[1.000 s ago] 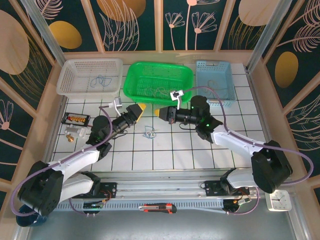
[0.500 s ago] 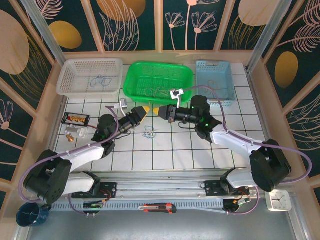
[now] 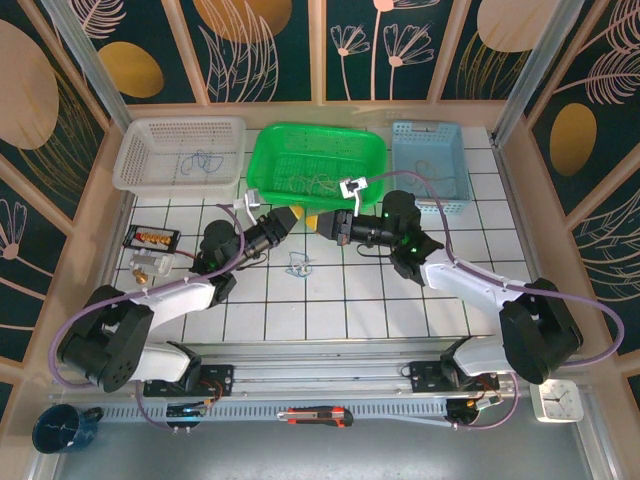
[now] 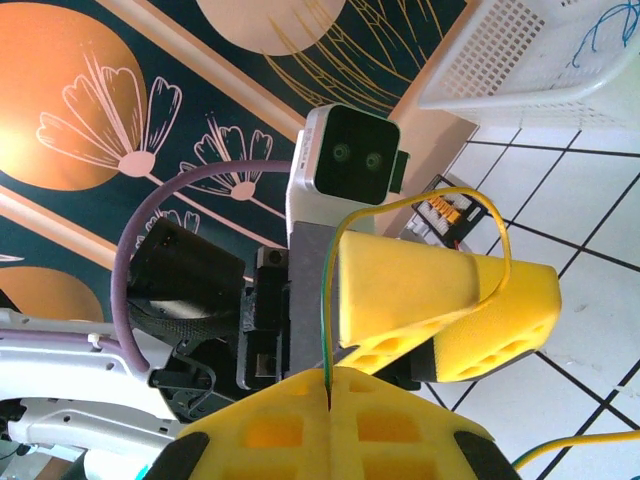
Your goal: Untangle the cables
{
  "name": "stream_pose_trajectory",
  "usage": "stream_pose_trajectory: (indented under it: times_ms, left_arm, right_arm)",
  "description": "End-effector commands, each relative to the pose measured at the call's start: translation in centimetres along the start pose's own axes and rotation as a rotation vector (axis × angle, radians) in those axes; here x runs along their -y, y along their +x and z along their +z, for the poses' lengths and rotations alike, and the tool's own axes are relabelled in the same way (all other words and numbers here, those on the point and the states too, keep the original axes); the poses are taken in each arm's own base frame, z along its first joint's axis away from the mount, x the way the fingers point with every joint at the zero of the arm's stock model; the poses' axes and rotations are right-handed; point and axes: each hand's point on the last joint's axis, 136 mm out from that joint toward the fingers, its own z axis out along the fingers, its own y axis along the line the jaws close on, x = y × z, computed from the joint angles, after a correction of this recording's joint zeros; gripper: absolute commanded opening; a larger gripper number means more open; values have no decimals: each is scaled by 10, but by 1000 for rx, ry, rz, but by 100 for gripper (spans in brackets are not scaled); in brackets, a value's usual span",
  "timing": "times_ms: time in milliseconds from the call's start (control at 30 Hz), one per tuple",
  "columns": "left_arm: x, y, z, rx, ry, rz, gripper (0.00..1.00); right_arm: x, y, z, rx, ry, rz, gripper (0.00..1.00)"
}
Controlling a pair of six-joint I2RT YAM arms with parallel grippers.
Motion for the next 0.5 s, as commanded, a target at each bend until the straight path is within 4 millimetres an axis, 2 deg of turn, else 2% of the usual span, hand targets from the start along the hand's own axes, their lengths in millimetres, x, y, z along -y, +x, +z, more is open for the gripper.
stream_pose_trajectory:
  times_ms: [0, 267, 467]
  left_arm:
    - [21, -12, 6, 40, 67, 51, 35]
    - [33, -21, 2, 75, 62, 94, 1]
    - [64, -35, -7, 127, 91, 151, 0]
  right_arm:
    - [-12, 2, -4, 1, -45, -22, 0]
    - [11, 15, -8, -4, 35, -13, 0]
    - [38, 25, -8, -10, 114, 0, 0]
